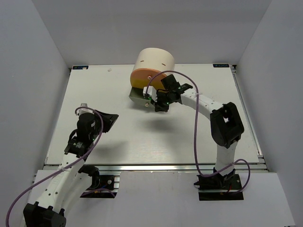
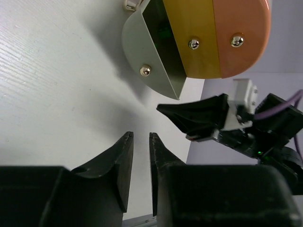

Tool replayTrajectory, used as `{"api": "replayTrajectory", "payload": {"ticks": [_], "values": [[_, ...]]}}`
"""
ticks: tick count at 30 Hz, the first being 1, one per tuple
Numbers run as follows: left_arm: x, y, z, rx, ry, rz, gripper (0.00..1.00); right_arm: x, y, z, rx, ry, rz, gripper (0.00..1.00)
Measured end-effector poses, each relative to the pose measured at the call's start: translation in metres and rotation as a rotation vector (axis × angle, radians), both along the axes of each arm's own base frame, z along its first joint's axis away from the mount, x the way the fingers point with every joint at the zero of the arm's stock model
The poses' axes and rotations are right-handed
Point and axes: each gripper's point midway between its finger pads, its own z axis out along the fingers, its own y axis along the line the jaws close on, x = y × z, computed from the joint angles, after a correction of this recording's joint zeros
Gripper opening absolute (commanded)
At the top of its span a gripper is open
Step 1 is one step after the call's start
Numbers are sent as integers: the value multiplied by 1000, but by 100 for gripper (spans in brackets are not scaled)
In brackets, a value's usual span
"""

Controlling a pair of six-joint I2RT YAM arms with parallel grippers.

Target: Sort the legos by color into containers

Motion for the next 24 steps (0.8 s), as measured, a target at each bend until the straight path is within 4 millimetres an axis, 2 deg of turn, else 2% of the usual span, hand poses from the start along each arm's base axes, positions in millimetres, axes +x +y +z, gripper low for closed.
{"api": "replayTrajectory", "payload": {"ticks": [3,8,11,14,20,24], "values": [[-3,1,-1,-11,-1,5,39,16,1,-14,-48,-45,-85,0],[-7,2,0,-16,3,8,63,50,9,-23,-83,-163,-231,0],[-8,4,-2,-12,12,18,70,62,11,-34,-104,-199,-298,0],[-9,7,-4,-7,17,32,71,71,13,-37,-118,-242,-348,0],[-9,10,-5,2,20,48,71,96,15,-23,-93,-368,-449,0],[-10,11,-7,8,29,55,71,109,11,-20,-90,-441,-510,0]]}}
